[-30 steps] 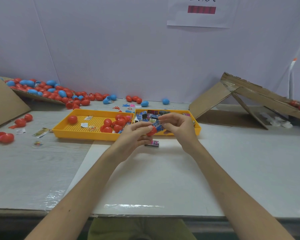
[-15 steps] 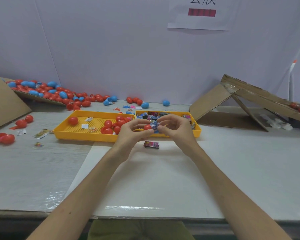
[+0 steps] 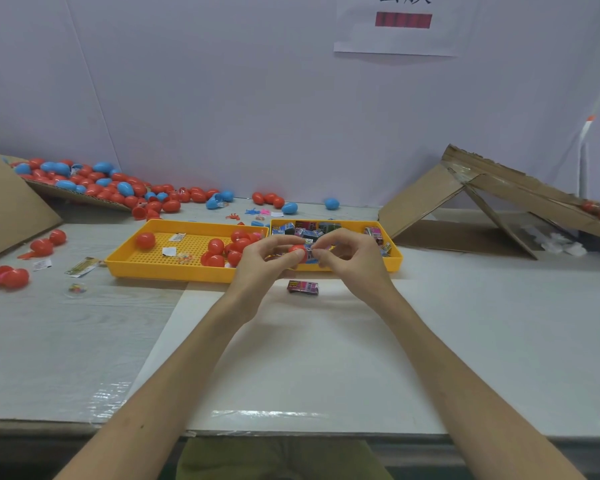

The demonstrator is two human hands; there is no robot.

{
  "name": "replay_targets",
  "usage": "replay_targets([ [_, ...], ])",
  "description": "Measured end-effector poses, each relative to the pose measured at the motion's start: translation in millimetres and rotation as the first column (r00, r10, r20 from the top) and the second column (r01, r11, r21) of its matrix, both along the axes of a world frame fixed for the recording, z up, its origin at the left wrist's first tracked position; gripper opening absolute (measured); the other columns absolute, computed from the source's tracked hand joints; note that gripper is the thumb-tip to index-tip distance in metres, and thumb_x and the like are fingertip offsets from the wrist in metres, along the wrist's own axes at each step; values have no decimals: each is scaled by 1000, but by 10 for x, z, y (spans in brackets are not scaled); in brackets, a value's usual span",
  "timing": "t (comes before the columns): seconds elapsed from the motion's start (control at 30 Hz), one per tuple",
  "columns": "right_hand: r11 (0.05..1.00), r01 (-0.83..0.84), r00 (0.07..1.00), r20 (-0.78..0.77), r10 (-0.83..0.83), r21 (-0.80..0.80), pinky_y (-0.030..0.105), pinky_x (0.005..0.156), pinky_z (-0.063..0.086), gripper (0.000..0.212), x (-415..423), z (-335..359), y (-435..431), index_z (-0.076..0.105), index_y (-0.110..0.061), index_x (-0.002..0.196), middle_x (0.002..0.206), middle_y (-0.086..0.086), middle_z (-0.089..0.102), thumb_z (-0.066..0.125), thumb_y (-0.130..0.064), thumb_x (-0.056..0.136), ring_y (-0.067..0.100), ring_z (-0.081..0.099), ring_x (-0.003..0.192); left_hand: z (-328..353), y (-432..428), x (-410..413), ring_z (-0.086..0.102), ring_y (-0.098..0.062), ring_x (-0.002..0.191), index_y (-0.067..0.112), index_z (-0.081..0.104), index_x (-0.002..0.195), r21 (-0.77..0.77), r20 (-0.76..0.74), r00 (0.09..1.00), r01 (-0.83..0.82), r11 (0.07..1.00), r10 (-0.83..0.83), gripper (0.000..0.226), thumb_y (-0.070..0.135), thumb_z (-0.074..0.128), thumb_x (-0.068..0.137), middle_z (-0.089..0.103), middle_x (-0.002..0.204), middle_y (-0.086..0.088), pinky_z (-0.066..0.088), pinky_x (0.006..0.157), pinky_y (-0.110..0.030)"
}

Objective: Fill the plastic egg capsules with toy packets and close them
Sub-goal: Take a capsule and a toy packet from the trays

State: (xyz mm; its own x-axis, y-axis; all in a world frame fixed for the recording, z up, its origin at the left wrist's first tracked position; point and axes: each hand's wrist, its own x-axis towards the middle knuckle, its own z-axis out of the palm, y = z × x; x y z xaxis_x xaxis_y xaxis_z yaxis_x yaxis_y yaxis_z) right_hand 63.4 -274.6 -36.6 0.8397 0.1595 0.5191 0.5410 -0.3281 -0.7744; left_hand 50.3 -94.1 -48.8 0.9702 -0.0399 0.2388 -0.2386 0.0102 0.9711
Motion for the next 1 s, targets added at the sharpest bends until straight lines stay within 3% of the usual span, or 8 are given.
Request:
replay_targets([
  [0.3, 1000, 4, 1000, 6, -4, -22, 33, 68, 59, 8, 12, -29, 22, 74, -21, 85, 90, -7, 72, 78, -13, 86, 15, 70, 70, -1, -15, 18, 67, -11, 99, 30, 74, 101, 77, 45, 994, -99, 992, 96, 19, 18, 79, 87, 71, 106, 6, 60, 77, -25],
  [0.53, 999, 4, 1000, -7, -5, -34, 36, 69, 58, 7, 15, -49, 26, 74, -19, 84, 90, -6, 71, 78, -13, 86, 20, 69, 74, 0, -9, 13, 69, -12, 94, 31, 74, 97, 97, 40, 993, -111, 989, 107, 20, 17, 82, 84, 70, 105, 6, 56, 67, -18],
  [0.77, 998, -35, 999, -23, 34, -57, 17, 64, 49, 11, 6, -46, 29, 74, -22, 87, 86, -10, 71, 78, -12, 86, 1, 63, 69, 19, -15, -4, 74, -15, 79, 33, 74, 94, 116, 50, 993, -116, 986, 111, 17, 19, 80, 86, 70, 98, 8, 55, 58, -19],
  [1.0, 999, -10, 1000, 10, 10, -45, 15, 64, 49, 10, 5, -42, 26, 75, -20, 82, 86, -10, 70, 79, -12, 85, 5, 65, 73, 29, -42, -15, 76, -14, 77, 28, 74, 94, 75, 37, 997, -78, 994, 75, 18, 13, 80, 86, 70, 98, 4, 58, 62, -20],
])
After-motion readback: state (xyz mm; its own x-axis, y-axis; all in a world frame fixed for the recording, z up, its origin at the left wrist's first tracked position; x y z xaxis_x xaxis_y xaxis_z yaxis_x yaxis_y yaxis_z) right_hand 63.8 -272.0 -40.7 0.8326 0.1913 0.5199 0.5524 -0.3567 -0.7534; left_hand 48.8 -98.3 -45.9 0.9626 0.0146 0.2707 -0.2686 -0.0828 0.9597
